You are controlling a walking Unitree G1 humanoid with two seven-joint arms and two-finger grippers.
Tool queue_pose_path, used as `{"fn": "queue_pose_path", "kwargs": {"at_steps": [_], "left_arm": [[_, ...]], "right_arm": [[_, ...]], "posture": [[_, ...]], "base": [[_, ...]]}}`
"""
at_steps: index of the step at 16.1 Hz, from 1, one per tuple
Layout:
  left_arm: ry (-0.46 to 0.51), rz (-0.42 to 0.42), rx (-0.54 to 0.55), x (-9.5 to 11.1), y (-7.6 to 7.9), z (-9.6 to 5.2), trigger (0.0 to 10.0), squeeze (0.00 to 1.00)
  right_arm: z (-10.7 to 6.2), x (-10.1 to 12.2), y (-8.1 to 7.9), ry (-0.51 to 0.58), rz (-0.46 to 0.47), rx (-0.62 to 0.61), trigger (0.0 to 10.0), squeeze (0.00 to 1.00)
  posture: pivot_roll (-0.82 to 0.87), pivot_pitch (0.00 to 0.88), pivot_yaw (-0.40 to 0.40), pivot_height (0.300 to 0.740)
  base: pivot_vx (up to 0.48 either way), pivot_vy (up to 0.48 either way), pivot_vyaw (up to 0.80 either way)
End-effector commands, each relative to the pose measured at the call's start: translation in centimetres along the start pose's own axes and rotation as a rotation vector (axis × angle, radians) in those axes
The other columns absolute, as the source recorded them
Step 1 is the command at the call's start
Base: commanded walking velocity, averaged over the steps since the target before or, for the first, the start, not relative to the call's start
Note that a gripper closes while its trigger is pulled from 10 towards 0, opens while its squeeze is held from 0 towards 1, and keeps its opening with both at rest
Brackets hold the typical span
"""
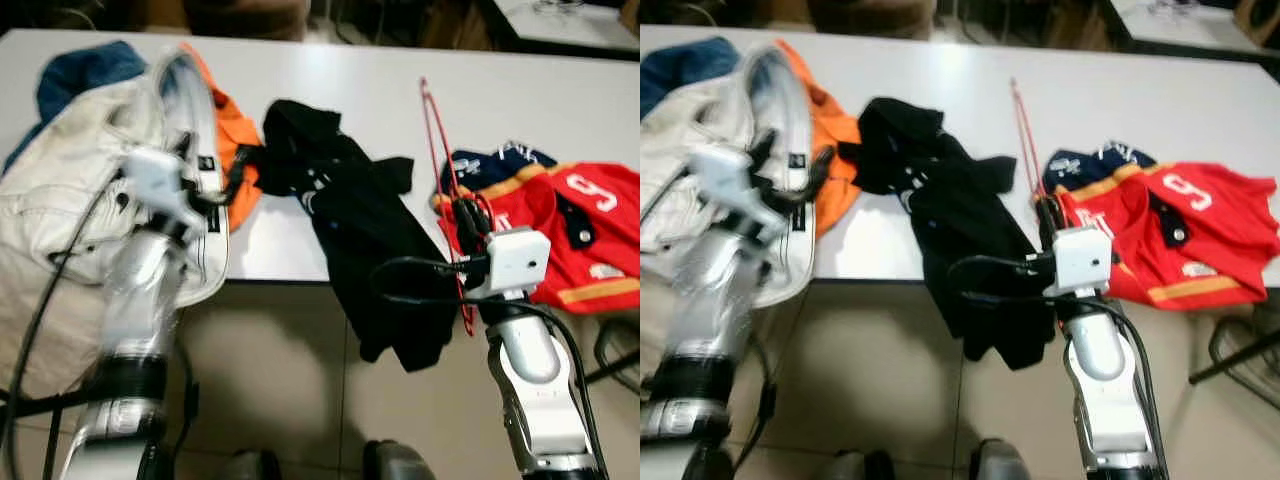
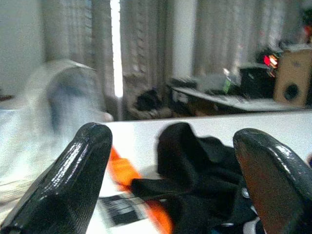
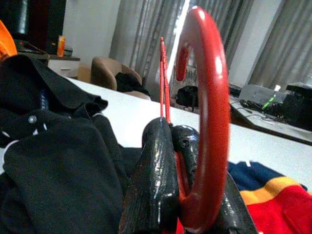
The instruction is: Hang hanger
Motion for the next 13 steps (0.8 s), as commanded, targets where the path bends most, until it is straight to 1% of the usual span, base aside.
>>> {"fn": "queue_pose_path", "kwargs": {"at_steps": [1,2,3,4,5,6,7,8,9,10,13], "left_arm": [[-0.044,-0.058,0.038,-1.0,0.4,-1.8,10.0,0.00],[-0.055,-0.091,0.097,-1.2,0.3,-3.5,10.0,0.00],[-0.056,-0.097,0.112,-1.2,0.3,-3.9,10.0,0.00],[-0.062,-0.071,0.108,-1.3,0.6,-4.5,10.0,0.00],[-0.075,-0.039,0.088,-1.4,1.2,-4.6,10.0,0.00],[-0.082,-0.032,0.080,-1.4,1.4,-4.5,10.0,0.00],[-0.084,-0.055,0.081,-1.4,1.9,-3.7,10.0,0.00],[-0.082,-0.047,0.079,-1.3,2.0,-3.5,10.0,0.00],[-0.074,-0.060,0.062,-1.2,2.6,-3.2,10.0,0.00],[-0.068,-0.080,0.048,-1.1,3.1,-3.1,10.0,0.00],[-0.038,-0.090,0.011,-0.5,4.2,-2.5,10.0,0.00]], "right_arm": [[-0.3,-0.2,1.4,0.006,-0.026,-0.050,0.0,0.00],[-0.8,-0.4,2.0,0.011,-0.048,-0.080,0.0,0.00],[-0.9,-0.5,2.2,0.012,-0.052,-0.088,0.0,0.00],[-1.1,-0.5,2.2,0.021,-0.062,-0.101,0.0,0.00],[-1.1,-0.6,2.0,0.026,-0.059,-0.104,0.0,0.00],[-1.0,-0.7,2.0,0.025,-0.056,-0.104,0.0,0.00],[-0.3,-0.8,2.0,0.031,-0.045,-0.107,0.0,0.00],[-0.1,-0.7,1.9,0.034,-0.045,-0.100,0.0,0.00],[0.2,-0.9,1.8,0.032,-0.049,-0.084,0.0,0.00],[0.4,-1.0,1.9,0.028,-0.044,-0.089,0.0,0.00],[0.6,-1.0,2.4,0.035,-0.053,-0.101,0.0,0.00]], "posture": [[-0.16,0.086,-0.031,0.740],[-0.15,0.085,-0.034,0.740],[-0.14,0.085,-0.036,0.740],[-0.14,0.084,-0.043,0.740],[-0.14,0.083,-0.044,0.740],[-0.14,0.082,-0.046,0.740],[-0.15,0.076,-0.047,0.740],[-0.16,0.075,-0.047,0.740],[-0.16,0.076,-0.046,0.740],[-0.17,0.078,-0.039,0.740],[-0.18,0.079,-0.028,0.740]], "base": [[0.000,0.000,0.00],[0.000,0.000,0.00],[0.000,0.000,0.00],[0.000,0.000,0.00],[0.000,0.000,0.00],[0.000,0.000,0.00],[0.000,0.000,0.00],[0.000,-0.480,0.00],[0.000,-0.480,0.00],[0.000,-0.480,0.00],[0.000,-0.480,0.00]]}}
Point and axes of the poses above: a point about 5 cm out from each wrist's last joint towards the gripper, its own z axis pointing out of the wrist towards the gripper, its own x axis along the axis of the wrist's last joint, y = z × x, the point moved 6 cm from there along z, pointing out of the wrist towards the gripper, and after that the axes turned 11 degrees about z, right-handed, at the moved point
